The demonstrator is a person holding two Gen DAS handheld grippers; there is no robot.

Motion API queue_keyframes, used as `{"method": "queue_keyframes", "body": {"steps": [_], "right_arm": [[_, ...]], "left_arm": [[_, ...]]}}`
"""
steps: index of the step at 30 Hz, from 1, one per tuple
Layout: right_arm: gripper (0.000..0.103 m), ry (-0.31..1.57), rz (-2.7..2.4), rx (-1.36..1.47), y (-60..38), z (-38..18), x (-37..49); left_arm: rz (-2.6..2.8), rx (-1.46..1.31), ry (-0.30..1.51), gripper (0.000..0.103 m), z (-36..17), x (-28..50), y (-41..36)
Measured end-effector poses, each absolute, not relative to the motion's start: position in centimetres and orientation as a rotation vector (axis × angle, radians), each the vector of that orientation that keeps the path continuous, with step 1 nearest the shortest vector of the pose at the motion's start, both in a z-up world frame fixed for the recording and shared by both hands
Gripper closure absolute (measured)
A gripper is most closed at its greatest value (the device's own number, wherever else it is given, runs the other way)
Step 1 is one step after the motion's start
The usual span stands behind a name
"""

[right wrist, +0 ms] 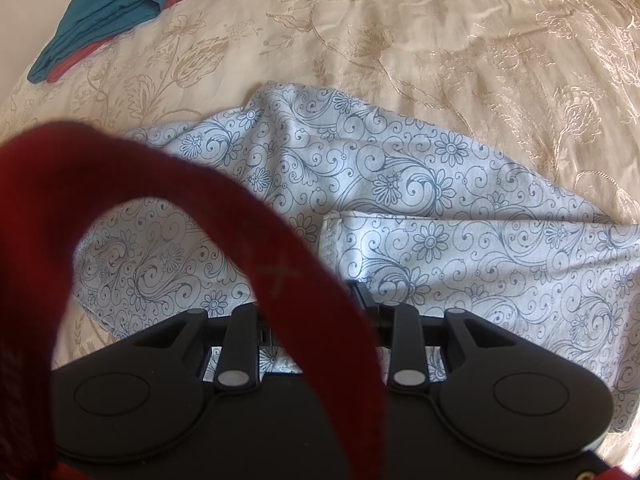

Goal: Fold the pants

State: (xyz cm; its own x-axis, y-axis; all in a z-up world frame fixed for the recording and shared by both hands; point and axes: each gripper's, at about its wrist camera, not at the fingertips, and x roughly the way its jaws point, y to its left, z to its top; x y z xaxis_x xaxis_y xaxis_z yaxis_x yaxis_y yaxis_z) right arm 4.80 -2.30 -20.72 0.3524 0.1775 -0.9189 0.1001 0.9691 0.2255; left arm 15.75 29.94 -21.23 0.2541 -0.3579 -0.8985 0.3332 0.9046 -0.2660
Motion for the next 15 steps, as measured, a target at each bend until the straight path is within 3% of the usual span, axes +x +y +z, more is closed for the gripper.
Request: {"method": "queue_keyframes", "body": {"steps": [7,8,9,15], "right_arm": [[0.061,1.215,0.057,0.259,-2.3,-20.6,4.9],[0.061,1.213,0.06,0.257,-2.3,-20.6,4.8],[0.061,1.211,0.061,0.257,-2.3,-20.5,4.8],[0.061,1.174,0.062,0.271,-2.8,-19.4,4.0]], "left_arm": [[-0.434,-0.198,1.242,0.061,-21.4,15.8,31.5],[-0.421,-0.203,1.245,0.066,-21.2,15.7,31.5],[-0.41,-0.205,1.247,0.08,-21.1,15.5,31.4],[-0.332,-0.201,1.18,0.082,-17.6,13.4,30.8]]}}
